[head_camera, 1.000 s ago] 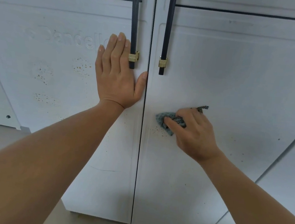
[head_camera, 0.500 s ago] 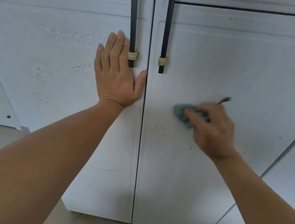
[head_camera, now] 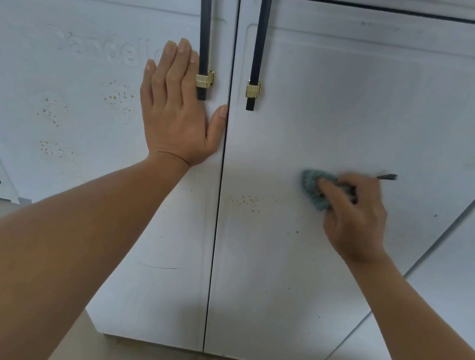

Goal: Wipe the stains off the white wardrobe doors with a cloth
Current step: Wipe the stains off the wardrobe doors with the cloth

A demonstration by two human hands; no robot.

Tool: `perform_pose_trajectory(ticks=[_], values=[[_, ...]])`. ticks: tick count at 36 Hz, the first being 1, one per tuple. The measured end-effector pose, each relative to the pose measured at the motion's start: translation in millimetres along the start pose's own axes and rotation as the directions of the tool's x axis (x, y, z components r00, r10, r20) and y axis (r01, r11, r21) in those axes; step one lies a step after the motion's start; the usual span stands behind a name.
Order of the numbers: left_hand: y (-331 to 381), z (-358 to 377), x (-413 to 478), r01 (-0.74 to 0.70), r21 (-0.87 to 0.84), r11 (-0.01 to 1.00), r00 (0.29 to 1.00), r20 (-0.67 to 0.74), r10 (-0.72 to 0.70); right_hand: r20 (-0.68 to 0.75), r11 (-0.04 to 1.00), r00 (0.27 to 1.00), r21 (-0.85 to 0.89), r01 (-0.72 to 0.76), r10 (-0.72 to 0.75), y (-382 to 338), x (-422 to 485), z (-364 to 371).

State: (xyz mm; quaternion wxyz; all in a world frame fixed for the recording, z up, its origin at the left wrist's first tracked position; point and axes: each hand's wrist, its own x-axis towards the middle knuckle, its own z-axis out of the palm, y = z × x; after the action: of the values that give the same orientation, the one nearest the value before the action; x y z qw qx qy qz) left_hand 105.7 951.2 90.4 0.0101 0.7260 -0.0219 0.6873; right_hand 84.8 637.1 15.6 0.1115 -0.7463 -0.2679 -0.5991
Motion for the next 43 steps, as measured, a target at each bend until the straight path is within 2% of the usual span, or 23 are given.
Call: perform_pose_trajectory(ticks=[1, 3, 5, 7, 9, 11, 12, 15, 18, 20, 22, 23, 25, 27, 29, 30, 32, 34, 36, 40, 43], values=[[1, 0, 0, 0.001, 0.002, 1.0, 1.0, 0.001, -0.001, -0.056, 0.992, 0.991, 0.02, -0.121, 0.122, 1, 2, 0], [0, 0, 0, -0.003, 0.007, 1.0, 1.0, 0.001, 0.003, -0.176, 0.943, 0.927, 0.095, -0.319, 0.331, -6, 6, 5], [-1, 0, 0, -0.006, 0.009, 1.0, 1.0, 0.001, 0.006, -0.218, 0.908, 0.882, 0.146, -0.393, 0.417, -22, 7, 14], [-1, 0, 0, -0.012, 0.009, 1.0, 1.0, -0.009, 0.012, -0.145, 0.941, 0.932, 0.127, -0.315, 0.331, -34, 0, 21], [-1, 1, 0, -0.014, 0.008, 1.0, 1.0, -0.021, 0.015, -0.023, 0.99, 0.994, 0.094, -0.104, 0.107, -34, -12, 22], [-1, 3, 0, -0.017, 0.007, 1.0, 0.999, -0.028, 0.018, 0.054, 0.996, 0.997, 0.081, 0.042, -0.047, -22, -16, 16], [-3, 3, 0, -0.017, 0.014, 1.0, 0.999, -0.033, 0.018, 0.048, 0.995, 0.998, 0.089, 0.036, -0.04, -16, -14, 11], [-3, 4, -1, -0.023, 0.013, 1.0, 0.999, -0.043, 0.024, -0.118, 0.975, 0.97, 0.094, -0.203, 0.213, 8, -2, -13], [-4, 4, -2, -0.023, 0.001, 1.0, 0.999, -0.042, 0.023, -0.324, 0.9, 0.841, 0.113, -0.421, 0.434, 46, 7, -35], [-5, 3, -2, -0.034, -0.002, 0.999, 0.999, -0.036, 0.034, -0.369, 0.862, 0.782, 0.135, -0.489, 0.502, 66, 7, -43], [-5, 3, -2, -0.047, 0.004, 0.999, 0.998, -0.03, 0.047, -0.351, 0.825, 0.753, 0.129, -0.55, 0.557, 67, 0, -44], [-6, 3, -2, -0.05, 0.007, 0.999, 0.998, -0.027, 0.05, -0.316, 0.818, 0.76, 0.118, -0.563, 0.568, 61, -6, -42], [-6, 3, -3, -0.046, 0.01, 0.999, 0.999, -0.011, 0.046, -0.188, 0.856, 0.835, 0.074, -0.512, 0.517, 44, -21, -35], [-6, 3, -3, -0.048, 0.013, 0.999, 0.999, -0.007, 0.048, -0.017, 0.925, 0.925, 0.037, -0.378, 0.378, 30, -36, -30], [-5, 2, -3, -0.048, 0.008, 0.999, 0.999, 0.002, 0.047, 0.063, 0.96, 0.96, 0.047, -0.276, 0.273, 28, -43, -30], [-5, 1, -4, -0.042, 0.002, 0.999, 0.999, 0.006, 0.042, 0.067, 0.964, 0.964, 0.059, -0.259, 0.256, 31, -43, -31], [-5, 1, -5, -0.034, -0.004, 0.999, 0.999, 0.007, 0.034, 0.01, 0.947, 0.95, 0.068, -0.313, 0.313, 37, -39, -34], [-5, 1, -4, -0.032, -0.007, 0.999, 0.999, 0.004, 0.032, -0.1, 0.891, 0.885, 0.084, -0.447, 0.454, 39, -35, -33], [-4, 0, -5, -0.036, -0.004, 0.999, 0.999, -0.004, 0.036, -0.153, 0.865, 0.852, 0.091, -0.493, 0.501, 35, -37, -27], [-5, 3, -5, -0.03, -0.026, 0.999, 1.0, -0.004, 0.03, -0.009, 0.924, 0.927, 0.084, -0.373, 0.375, 24, -51, -21], [-7, 4, -5, -0.023, -0.023, 0.999, 1.0, -0.008, 0.023, -0.004, 0.915, 0.924, 0.135, -0.379, 0.383, 33, -46, -38]])
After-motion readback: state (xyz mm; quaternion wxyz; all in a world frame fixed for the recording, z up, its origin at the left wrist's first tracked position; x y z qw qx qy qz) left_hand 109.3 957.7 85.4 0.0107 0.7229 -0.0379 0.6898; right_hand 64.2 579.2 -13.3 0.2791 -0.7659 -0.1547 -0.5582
